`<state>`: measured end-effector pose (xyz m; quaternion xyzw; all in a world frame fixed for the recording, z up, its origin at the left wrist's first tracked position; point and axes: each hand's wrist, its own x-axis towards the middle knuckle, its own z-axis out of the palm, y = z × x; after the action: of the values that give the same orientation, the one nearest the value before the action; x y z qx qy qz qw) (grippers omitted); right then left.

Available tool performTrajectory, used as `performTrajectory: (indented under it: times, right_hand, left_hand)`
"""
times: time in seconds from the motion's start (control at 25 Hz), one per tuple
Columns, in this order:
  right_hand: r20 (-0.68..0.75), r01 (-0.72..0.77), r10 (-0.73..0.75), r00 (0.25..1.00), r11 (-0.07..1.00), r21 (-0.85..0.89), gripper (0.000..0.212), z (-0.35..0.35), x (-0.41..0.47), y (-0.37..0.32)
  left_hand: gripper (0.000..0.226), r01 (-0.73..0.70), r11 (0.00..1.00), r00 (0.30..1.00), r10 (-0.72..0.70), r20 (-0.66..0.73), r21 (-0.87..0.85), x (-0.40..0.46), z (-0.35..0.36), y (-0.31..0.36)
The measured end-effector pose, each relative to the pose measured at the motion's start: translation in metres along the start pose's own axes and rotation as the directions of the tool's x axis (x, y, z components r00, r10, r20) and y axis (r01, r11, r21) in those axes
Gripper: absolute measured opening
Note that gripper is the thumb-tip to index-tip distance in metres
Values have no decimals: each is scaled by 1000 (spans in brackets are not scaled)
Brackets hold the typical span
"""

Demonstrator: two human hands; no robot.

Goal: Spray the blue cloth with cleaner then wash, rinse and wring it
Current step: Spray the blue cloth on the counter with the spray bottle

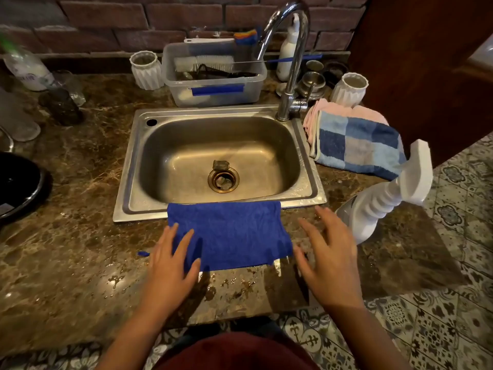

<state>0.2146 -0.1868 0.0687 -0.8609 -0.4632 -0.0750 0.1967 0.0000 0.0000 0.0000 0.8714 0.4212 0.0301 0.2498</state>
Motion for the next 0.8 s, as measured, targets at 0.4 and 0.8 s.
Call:
performTrajectory:
  times: [0.4,0.8]
  right_hand:
    - [-153,-355,636,756,596,720,72,-18,32,62]
    - [-26,-305,548,836,504,808,89,-19,66,90]
  left_hand:
    - [87,-10,972,1000,4,26,235,23,36,-23]
    - [84,-3,974,1000,3,-1,228,23,41,-27]
